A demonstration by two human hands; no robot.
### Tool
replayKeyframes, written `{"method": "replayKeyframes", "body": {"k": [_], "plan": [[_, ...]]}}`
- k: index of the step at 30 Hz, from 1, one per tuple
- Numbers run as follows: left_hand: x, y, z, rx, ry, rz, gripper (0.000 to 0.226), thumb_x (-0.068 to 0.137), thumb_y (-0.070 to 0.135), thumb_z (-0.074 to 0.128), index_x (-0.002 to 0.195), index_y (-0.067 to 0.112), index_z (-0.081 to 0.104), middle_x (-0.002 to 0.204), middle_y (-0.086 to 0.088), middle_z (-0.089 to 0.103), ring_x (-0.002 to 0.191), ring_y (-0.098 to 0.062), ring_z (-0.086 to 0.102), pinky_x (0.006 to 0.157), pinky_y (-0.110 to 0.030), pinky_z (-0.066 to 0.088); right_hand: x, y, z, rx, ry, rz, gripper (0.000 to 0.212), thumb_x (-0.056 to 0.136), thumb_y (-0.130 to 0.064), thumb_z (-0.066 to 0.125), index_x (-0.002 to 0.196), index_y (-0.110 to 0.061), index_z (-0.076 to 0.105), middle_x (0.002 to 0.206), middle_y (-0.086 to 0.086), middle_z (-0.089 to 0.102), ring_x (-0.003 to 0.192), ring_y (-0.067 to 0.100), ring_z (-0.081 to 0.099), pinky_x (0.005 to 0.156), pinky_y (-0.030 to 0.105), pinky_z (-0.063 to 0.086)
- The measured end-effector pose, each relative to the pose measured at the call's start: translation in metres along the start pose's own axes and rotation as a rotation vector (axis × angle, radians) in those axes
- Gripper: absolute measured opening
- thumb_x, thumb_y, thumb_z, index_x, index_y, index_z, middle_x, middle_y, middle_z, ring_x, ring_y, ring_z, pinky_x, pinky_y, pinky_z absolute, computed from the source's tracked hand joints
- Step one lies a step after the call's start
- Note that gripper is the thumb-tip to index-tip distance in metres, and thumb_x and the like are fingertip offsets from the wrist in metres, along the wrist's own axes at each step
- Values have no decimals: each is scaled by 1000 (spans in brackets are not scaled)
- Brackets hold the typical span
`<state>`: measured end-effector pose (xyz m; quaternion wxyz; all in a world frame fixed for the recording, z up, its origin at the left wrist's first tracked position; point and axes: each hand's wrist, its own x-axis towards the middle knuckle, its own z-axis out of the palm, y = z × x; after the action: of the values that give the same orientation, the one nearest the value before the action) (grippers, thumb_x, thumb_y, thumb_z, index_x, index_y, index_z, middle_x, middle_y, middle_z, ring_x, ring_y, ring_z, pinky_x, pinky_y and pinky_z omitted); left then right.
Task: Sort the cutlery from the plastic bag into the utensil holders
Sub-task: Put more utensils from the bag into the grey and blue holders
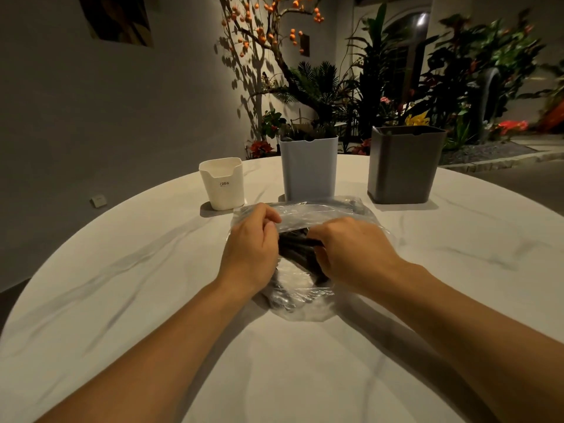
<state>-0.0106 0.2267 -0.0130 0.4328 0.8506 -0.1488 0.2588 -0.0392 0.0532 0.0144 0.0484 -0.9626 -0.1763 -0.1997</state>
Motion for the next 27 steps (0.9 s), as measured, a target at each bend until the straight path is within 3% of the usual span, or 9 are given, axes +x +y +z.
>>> {"method": "replayKeyframes", "body": {"k": [3, 7, 9, 13, 15, 17, 21, 24, 27], "plan": [[-2, -1, -1, 38, -18, 67, 18, 99, 11, 47, 99, 26, 58, 91, 9, 60, 85, -10, 59, 77, -40, 56, -2, 1, 0, 5, 25, -8, 26, 95, -32, 59, 120, -27, 66, 102, -3, 67, 84, 19, 61, 70, 34, 54], [-5, 1, -3, 246, -169, 229, 40, 89, 13, 67, 123, 33, 57, 119, 14, 49, 96, -5, 54, 87, -29, 55, -4, 2, -1, 36, 113, -91, 28, 98, -40, 55, 117, -22, 62, 106, -3, 65, 83, 17, 60, 73, 33, 55], [-5, 1, -2, 291, -199, 263, 39, 91, 20, 70, 125, 34, 57, 125, 14, 46, 106, -7, 53, 93, -26, 53, -7, 0, -3, 104, 211, -186, 28, 97, -42, 58, 114, -22, 64, 104, -1, 69, 83, 18, 64, 74, 34, 59], [-5, -1, -5, 266, -166, 307, 11, 100, 27, 58, 110, 26, 61, 110, 12, 54, 96, -8, 55, 91, -31, 55, -8, -2, -6, 284, 308, -260, 26, 91, -46, 57, 102, -24, 64, 90, -6, 67, 75, 13, 64, 68, 28, 60], [-3, -2, -6, 250, -99, 325, 11, 103, 27, 52, 110, 24, 60, 108, 9, 59, 95, -10, 57, 87, -33, 56, -7, 0, -4, 448, 258, -186, 30, 88, -46, 50, 104, -25, 64, 91, -11, 64, 79, 10, 62, 69, 25, 58], [-2, 3, -6, 191, 11, 339, 20, 105, 34, 46, 109, 21, 60, 101, 8, 62, 89, -11, 59, 81, -31, 57, -4, 5, 2, 545, 236, -103, 21, 88, -35, 57, 105, -26, 65, 93, -13, 65, 83, 8, 62, 75, 27, 59], [1, 22, -10, -98, 132, 208, 30, 101, 42, 42, 99, 21, 62, 85, 7, 66, 84, -10, 65, 78, -19, 56, 4, 11, 11, 648, 114, 70, 31, 92, -12, 65, 121, -25, 65, 112, -9, 67, 101, 7, 63, 94, 27, 56], [7, 38, -17, -458, 175, -31, 31, 103, 36, 43, 92, 18, 65, 81, 0, 68, 69, -7, 62, 70, -21, 51, 7, 9, 11, 796, -39, 90, 42, 94, -11, 63, 133, -26, 59, 128, -10, 64, 116, 8, 60, 102, 32, 52], [12, 45, -21, -676, 203, -215, 37, 106, 33, 39, 91, 13, 65, 76, -3, 66, 54, -5, 55, 53, -14, 44, 9, 7, 10, 879, -133, 53, 40, 94, -18, 66, 133, -28, 59, 123, -14, 65, 115, 7, 61, 100, 29, 50]]}}
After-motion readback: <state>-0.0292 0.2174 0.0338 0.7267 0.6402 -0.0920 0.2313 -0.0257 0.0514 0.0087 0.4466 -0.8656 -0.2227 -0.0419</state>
